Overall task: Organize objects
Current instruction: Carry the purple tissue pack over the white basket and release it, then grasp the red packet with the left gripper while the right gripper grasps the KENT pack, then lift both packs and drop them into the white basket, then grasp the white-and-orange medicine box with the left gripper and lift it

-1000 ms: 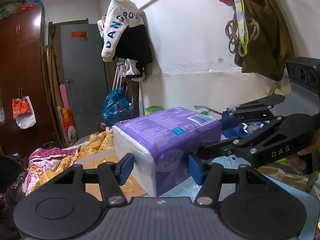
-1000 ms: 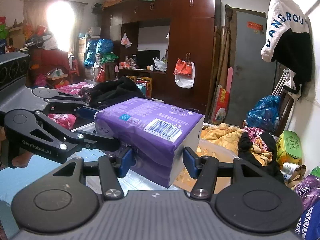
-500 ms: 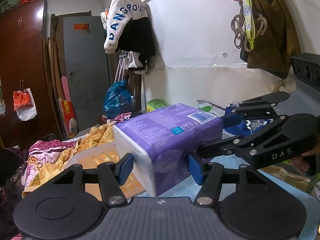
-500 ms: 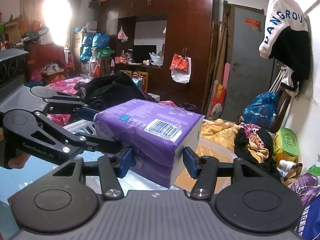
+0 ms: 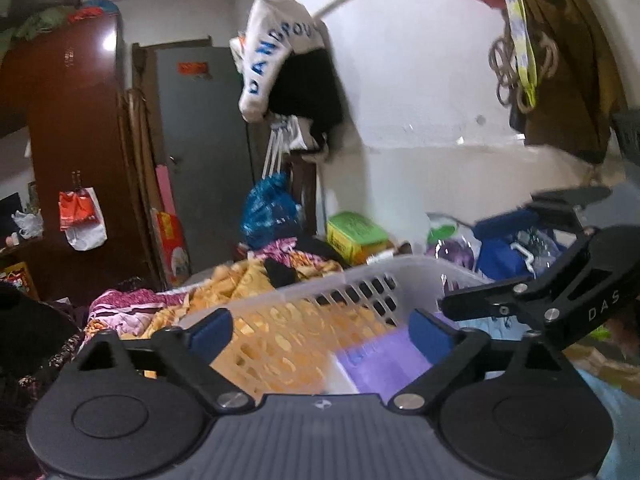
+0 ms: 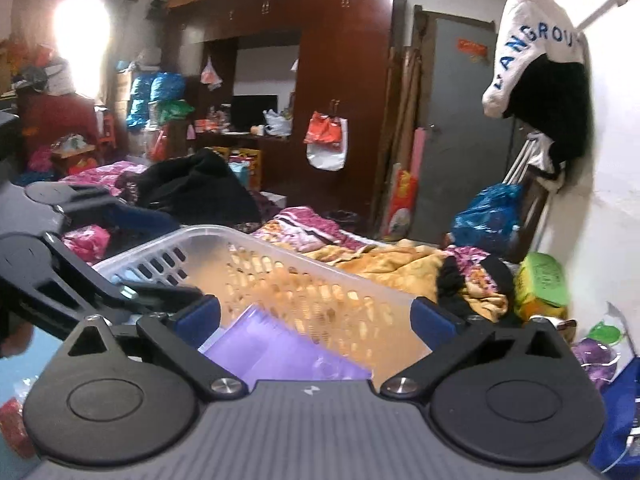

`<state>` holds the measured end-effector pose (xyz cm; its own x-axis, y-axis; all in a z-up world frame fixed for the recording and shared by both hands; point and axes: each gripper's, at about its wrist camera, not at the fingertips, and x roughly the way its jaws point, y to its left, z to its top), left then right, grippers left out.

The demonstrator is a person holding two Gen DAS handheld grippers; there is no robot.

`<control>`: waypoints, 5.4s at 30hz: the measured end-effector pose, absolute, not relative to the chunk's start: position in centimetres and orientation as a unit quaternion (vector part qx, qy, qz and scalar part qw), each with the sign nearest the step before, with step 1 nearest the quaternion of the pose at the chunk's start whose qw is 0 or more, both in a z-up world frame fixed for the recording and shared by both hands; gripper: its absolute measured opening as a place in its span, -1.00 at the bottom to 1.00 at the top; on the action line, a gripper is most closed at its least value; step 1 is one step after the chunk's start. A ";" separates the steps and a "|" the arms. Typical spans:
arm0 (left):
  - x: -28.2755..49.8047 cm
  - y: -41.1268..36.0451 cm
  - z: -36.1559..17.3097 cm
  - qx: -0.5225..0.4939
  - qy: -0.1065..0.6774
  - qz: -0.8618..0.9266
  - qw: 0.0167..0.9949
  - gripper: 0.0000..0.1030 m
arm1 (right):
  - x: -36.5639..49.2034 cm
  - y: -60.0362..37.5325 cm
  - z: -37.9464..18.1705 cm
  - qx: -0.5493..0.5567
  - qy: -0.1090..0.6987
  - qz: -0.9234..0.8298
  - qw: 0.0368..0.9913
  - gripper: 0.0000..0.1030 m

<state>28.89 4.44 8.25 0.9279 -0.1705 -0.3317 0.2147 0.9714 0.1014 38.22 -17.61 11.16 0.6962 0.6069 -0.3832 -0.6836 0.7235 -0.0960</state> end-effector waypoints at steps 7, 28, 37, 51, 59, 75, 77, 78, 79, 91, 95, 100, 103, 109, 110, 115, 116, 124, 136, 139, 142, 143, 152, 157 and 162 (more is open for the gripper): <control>25.3 4.1 9.3 0.072 0.147 -0.083 0.983 1.00 | 36.5 -19.3 11.5 -0.074 0.162 0.317 0.931 1.00; 5.8 7.0 -3.5 -0.016 0.207 0.036 0.977 1.00 | 22.5 -24.3 -1.4 -0.002 0.171 0.294 0.940 1.00; 6.0 7.4 -5.4 -0.042 0.222 0.035 0.974 0.99 | 23.0 -22.3 -2.6 -0.034 0.186 0.300 0.935 0.64; 6.8 6.0 -6.3 -0.007 0.208 0.066 0.976 0.60 | 22.0 -22.3 -3.5 -0.047 0.169 0.315 0.933 0.42; 6.6 6.0 -6.4 0.000 0.195 0.063 0.979 0.25 | 21.7 -22.5 -3.4 -0.058 0.162 0.326 0.930 0.33; 4.8 5.7 -5.0 0.000 0.138 0.045 0.989 0.25 | 21.0 -24.8 -1.9 -0.052 0.136 0.310 0.940 0.32; 4.7 5.5 -4.9 0.001 0.134 0.042 0.990 0.25 | 21.0 -25.0 -1.6 -0.050 0.131 0.308 0.941 0.32; 4.7 5.3 -4.8 0.001 0.134 0.040 0.990 0.25 | 21.0 -25.1 -1.4 -0.049 0.128 0.308 0.942 0.32; 4.8 5.2 -4.7 0.002 0.134 0.037 0.990 0.25 | 21.0 -25.3 -1.1 -0.047 0.125 0.306 0.943 0.32; 7.4 5.3 1.9 -0.008 0.077 -0.008 0.997 0.25 | 24.5 -25.1 6.8 -0.023 0.085 0.330 0.940 0.32; 12.7 5.1 7.0 -0.006 0.092 -0.031 0.995 0.25 | 28.2 -22.7 11.0 -0.037 0.074 0.333 0.939 0.32; 22.0 4.5 9.8 0.002 0.177 -0.034 0.984 0.25 | 34.7 -19.7 12.7 -0.035 0.119 0.341 0.932 0.33; 26.5 5.0 9.1 -0.007 0.228 -0.021 0.973 0.24 | 38.3 -18.3 11.8 -0.051 0.153 0.319 0.934 0.32; 29.0 6.1 7.5 -0.021 0.252 -0.014 0.967 0.24 | 41.2 -18.4 9.3 -0.032 0.191 0.315 0.929 0.32; 29.2 6.1 7.6 -0.018 0.253 -0.015 0.967 0.24 | 41.2 -18.5 9.1 -0.030 0.189 0.318 0.928 0.32; 28.9 6.3 7.8 -0.032 0.236 -0.032 0.971 0.43 | 40.1 -18.5 9.5 -0.043 0.181 0.307 0.933 0.38; 28.5 6.3 7.7 -0.031 0.227 -0.039 0.973 0.81 | 39.8 -18.5 9.8 -0.041 0.177 0.306 0.934 0.62; 23.5 5.6 7.8 0.021 0.171 -0.025 0.985 1.00 | 36.1 -20.5 10.8 -0.022 0.124 0.296 0.947 1.00; 13.4 7.3 2.9 0.034 0.171 -0.032 0.984 1.00 | 27.6 -21.1 4.5 -0.012 0.167 0.344 0.924 1.00; 14.5 9.2 2.1 0.021 0.190 -0.018 0.981 1.00 | 27.1 -19.9 3.5 0.000 0.178 0.366 0.914 1.00; 15.3 11.4 1.4 -0.010 0.200 -0.007 0.980 0.95 | 27.3 -18.4 2.6 -0.007 0.187 0.367 0.911 0.95; 15.6 12.1 1.3 -0.021 0.202 -0.011 0.979 0.94 | 27.6 -17.7 2.4 -0.013 0.191 0.368 0.910 0.87; 19.5 15.0 -0.7 -0.050 0.268 -0.063 0.960 0.65 | 26.6 -15.0 1.4 -0.030 0.206 0.387 0.898 0.54; 20.8 16.9 -1.4 -0.111 0.282 -0.110 0.947 0.34 | 26.3 -14.5 1.0 -0.037 0.209 0.389 0.896 0.23; 20.6 16.5 -1.6 -0.107 0.281 -0.130 0.945 0.30 | 26.7 -14.4 1.0 -0.032 0.221 0.395 0.891 0.21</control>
